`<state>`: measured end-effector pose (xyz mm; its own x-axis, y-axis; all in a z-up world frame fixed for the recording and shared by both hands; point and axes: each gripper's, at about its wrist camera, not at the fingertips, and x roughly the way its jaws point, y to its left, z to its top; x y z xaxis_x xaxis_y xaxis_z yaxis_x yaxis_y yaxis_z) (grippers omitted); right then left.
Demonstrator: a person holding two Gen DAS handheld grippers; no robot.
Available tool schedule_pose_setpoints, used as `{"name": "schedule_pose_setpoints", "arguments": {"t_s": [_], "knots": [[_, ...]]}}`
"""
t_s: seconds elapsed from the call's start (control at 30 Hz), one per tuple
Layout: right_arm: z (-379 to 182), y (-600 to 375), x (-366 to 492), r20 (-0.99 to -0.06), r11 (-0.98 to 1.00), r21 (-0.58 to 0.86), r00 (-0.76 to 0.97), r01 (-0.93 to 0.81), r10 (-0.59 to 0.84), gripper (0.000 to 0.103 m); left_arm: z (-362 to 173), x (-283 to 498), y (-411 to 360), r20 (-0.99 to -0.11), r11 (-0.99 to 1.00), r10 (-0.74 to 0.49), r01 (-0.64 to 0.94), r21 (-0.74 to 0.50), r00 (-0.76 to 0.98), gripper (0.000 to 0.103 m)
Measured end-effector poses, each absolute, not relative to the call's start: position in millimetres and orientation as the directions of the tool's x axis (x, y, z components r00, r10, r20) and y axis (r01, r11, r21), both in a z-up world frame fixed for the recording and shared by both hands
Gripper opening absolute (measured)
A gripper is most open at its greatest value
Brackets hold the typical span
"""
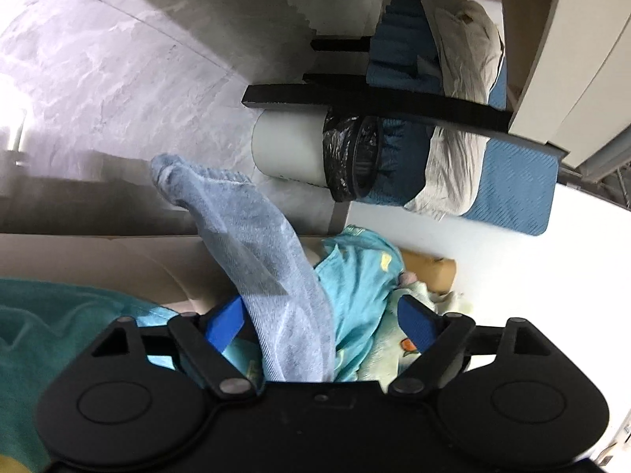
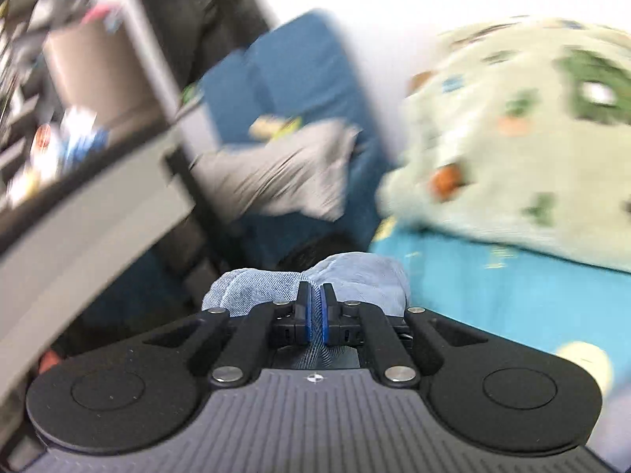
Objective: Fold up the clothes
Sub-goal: 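Grasp a jeans leg hem with the right gripper and lift it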
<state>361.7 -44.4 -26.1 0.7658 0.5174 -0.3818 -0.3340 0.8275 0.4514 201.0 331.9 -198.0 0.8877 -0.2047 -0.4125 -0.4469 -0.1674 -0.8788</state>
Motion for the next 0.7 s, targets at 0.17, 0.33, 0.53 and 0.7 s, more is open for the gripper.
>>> {"name": "schedule_pose_setpoints", "arguments": {"t_s": [0.17,0.33,0.53,0.7], "knots": [[-46,-162,305,-0.309,0.785,0.61,0.88,-0.107,0.36,0.004,-199,203,329,-0.455,-0.128,-0.223,-0.489,-0.863,0.862,0.082],[-121,-238,251,-0.439,0.738,0.659,0.871,0.144,0.222,0.004,-195,209,324,-0.508,-0.041,-0.246,-0.532,-0.845,0.825,0.082],[-176,-265,224,-0.559,0.708,0.657,0.798,0.26,0.226,0.006,-197,218,318,-0.555,0.06,-0.254,-0.559,-0.827,0.792,0.082],[-143,-255,223,-0.598,0.772,0.595,0.766,0.226,0.237,0.048,-204,223,317,-0.55,0.076,-0.242,-0.55,-0.832,0.799,0.083]]}}
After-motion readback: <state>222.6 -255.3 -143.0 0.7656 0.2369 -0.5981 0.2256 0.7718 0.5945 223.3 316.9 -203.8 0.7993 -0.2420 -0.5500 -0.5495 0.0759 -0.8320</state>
